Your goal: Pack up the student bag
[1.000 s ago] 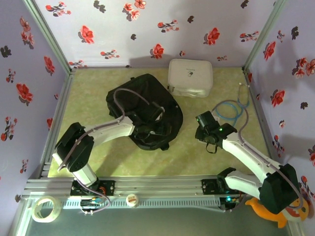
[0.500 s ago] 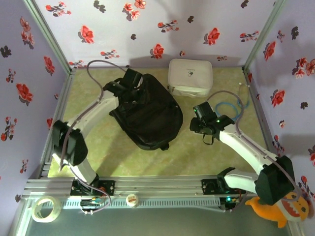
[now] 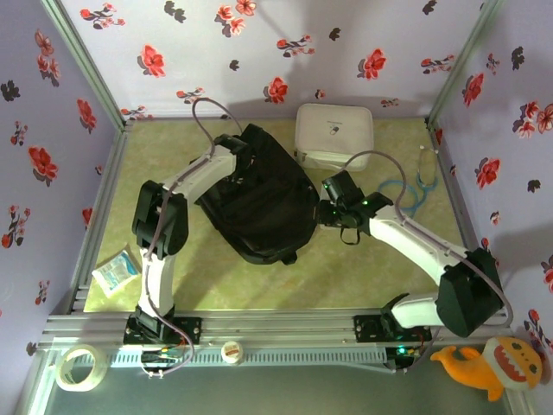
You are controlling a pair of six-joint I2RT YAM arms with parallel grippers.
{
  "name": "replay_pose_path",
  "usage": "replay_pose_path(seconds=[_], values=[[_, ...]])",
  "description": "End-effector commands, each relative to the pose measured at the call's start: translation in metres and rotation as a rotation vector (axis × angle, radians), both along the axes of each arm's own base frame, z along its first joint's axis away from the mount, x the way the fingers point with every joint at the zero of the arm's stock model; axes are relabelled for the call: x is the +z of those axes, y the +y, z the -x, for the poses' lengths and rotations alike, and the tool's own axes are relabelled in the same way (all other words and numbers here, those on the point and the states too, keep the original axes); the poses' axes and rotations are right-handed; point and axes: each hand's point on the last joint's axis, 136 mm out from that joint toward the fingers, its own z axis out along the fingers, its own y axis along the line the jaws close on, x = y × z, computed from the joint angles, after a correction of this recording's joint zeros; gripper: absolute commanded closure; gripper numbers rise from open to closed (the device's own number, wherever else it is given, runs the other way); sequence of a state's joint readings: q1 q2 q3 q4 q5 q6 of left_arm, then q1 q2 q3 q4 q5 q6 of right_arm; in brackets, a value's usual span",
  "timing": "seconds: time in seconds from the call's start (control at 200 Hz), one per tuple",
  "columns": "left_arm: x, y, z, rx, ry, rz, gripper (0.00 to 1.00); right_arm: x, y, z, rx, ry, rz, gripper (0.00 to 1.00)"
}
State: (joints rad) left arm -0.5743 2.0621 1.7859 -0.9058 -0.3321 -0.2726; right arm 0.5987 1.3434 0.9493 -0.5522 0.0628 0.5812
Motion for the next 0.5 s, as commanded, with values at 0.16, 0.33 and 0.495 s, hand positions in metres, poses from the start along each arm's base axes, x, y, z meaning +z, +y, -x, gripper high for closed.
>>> replay_pose_path(seconds=[0.16, 0.33, 0.495], values=[[-0.006, 0.019, -0.007, 0.013, 0.023, -0.069, 0.83, 0.017, 0.064, -0.014, 0.170, -0.061, -0.116, 0.62], [0.019, 0.008, -0.004, 0.002, 0.040, 0.131, 1.00, 0.022, 0.099, -0.018, 0.295, -0.091, -0.177, 0.63], [0.068, -0.005, 0.006, -0.002, 0.029, 0.384, 1.00, 0.027, 0.135, -0.023, 0.445, -0.116, -0.207, 0.63]])
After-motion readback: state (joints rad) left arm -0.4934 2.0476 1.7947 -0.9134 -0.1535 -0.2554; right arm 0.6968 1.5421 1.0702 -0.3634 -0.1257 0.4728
